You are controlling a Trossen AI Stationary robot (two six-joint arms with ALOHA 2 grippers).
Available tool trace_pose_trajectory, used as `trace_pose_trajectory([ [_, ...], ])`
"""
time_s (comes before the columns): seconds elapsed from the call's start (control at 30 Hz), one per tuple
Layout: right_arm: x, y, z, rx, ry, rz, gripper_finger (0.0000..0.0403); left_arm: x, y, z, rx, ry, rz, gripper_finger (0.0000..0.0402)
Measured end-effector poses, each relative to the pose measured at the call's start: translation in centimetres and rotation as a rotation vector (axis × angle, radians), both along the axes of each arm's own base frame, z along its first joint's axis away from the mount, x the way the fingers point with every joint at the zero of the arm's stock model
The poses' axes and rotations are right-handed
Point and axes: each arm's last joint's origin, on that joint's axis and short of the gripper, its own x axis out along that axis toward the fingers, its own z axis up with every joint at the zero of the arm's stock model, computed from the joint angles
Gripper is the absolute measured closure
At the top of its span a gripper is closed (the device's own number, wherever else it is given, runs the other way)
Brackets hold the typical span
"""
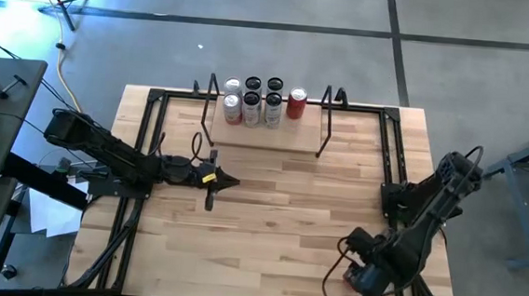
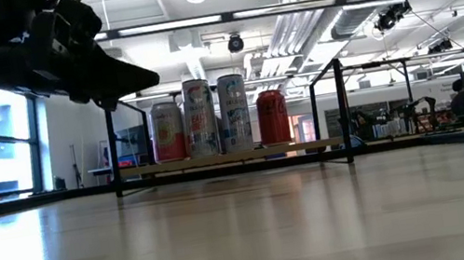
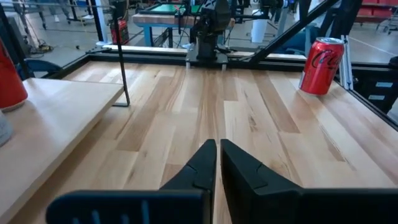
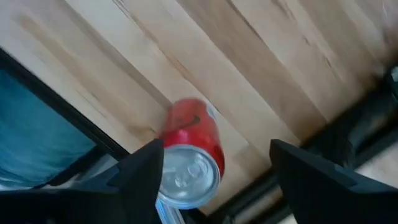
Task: Place canned beverage on shelf
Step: Put the red soda can on the shelf aligned with the other red soda can
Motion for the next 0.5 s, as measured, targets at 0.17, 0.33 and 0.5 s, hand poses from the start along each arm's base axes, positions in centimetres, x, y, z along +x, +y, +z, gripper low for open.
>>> trace_pose_trajectory([
  [0.17,0.0,1.2,-1.0,-0.021,0.15,-0.036,0.0112,0.0,-0.3,-0.4,0.004,0.018,-0.013,0.0383],
  [0.33,0.2,1.9,-1.3,0.044,0.154,-0.031,0.0111,0.0,-0.4,-0.4,0.023,0.02,-0.02,0.0382],
  [0.5,0.2,2.1,-1.3,0.049,0.132,-0.026,0.0111,0.0,-0.4,-0.4,0.031,0.019,-0.021,0.0382],
])
